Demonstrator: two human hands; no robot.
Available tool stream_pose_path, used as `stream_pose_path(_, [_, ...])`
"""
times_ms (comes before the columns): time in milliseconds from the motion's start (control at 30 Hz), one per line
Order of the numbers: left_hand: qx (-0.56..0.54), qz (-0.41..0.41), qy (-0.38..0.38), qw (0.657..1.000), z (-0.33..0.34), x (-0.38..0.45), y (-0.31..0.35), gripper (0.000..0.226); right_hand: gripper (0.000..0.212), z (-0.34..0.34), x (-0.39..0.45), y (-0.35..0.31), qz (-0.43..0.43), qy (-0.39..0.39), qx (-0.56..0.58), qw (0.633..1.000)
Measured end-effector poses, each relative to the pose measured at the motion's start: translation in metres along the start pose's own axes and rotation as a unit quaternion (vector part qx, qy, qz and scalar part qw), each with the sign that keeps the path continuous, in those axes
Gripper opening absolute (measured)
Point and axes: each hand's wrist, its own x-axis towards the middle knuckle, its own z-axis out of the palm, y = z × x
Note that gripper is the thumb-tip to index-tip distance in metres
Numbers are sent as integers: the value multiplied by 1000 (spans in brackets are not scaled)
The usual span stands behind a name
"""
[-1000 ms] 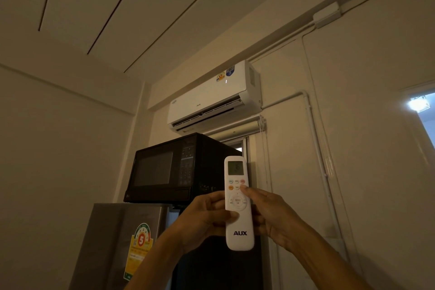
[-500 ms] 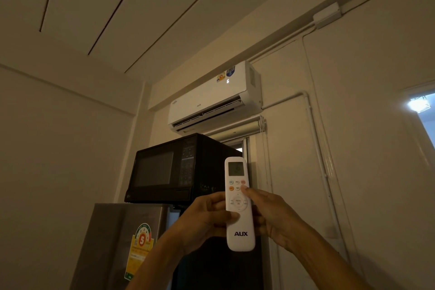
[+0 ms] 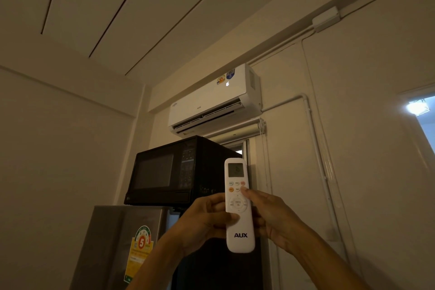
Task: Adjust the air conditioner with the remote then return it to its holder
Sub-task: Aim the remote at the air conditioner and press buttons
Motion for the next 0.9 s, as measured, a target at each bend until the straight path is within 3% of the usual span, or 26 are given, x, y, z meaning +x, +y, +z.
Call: stream_pose_path(900, [-4, -7, -2, 1000, 2, -1, 1, 40, 16, -3, -3, 0, 2, -6, -1, 1000])
